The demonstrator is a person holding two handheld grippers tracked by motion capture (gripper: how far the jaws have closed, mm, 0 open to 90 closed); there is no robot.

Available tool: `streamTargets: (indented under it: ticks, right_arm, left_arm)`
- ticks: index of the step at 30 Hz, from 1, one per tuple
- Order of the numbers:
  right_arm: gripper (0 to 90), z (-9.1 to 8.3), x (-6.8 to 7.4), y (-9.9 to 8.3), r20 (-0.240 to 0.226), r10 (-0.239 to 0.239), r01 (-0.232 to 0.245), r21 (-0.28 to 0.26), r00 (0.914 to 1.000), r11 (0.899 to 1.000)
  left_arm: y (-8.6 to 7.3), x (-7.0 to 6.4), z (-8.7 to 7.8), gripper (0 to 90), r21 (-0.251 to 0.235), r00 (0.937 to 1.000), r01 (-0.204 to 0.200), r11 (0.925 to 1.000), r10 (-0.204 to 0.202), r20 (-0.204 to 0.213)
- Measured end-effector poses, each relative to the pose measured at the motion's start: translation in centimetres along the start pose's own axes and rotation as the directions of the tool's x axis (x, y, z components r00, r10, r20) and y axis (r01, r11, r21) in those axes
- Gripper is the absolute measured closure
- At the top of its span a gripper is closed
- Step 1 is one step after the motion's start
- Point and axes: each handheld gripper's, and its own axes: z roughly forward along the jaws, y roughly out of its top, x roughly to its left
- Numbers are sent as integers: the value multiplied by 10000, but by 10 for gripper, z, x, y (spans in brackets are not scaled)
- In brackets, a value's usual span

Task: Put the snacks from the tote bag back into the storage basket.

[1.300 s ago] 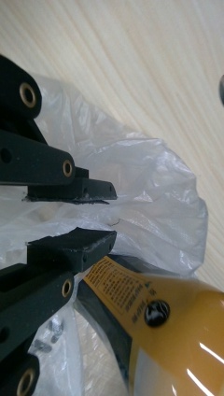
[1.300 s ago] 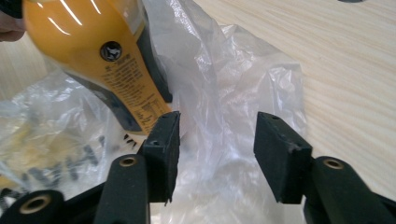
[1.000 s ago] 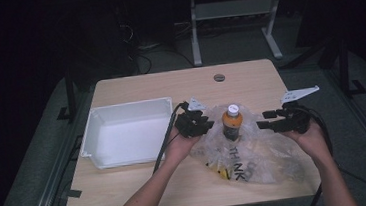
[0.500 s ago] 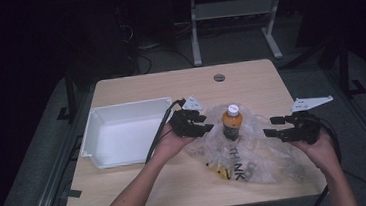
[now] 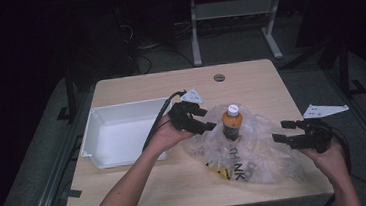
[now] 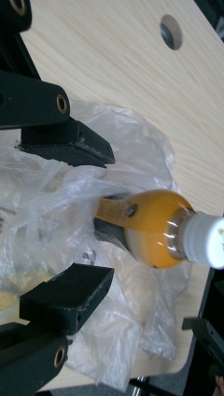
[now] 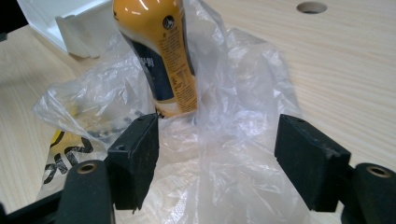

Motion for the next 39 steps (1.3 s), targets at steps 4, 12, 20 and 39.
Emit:
streamTargets:
  ticks: [4, 12, 20, 39]
  right_arm:
    - [279, -7, 0, -1, 108, 82, -80, -163, 9999, 9998]
    - [267, -7, 1, -4, 240, -39, 41, -93, 9997, 9999]
    - [265, -8, 1, -4, 262, -67, 70, -110, 9996, 9999]
    - [267, -11, 1, -4, 276, -190, 194, -165, 9994, 9997]
  left_arm:
    - [8, 1, -2, 366, -54, 9997, -195, 9998, 196, 169]
    - [23, 1, -1, 350, 184, 9976, -548, 9983, 540, 433]
    - [37, -3, 5, 337, 316, 9939, -911, 9953, 890, 644]
    - [57, -1, 34, 318, 897, 9853, -1392, 9862, 1289, 1122]
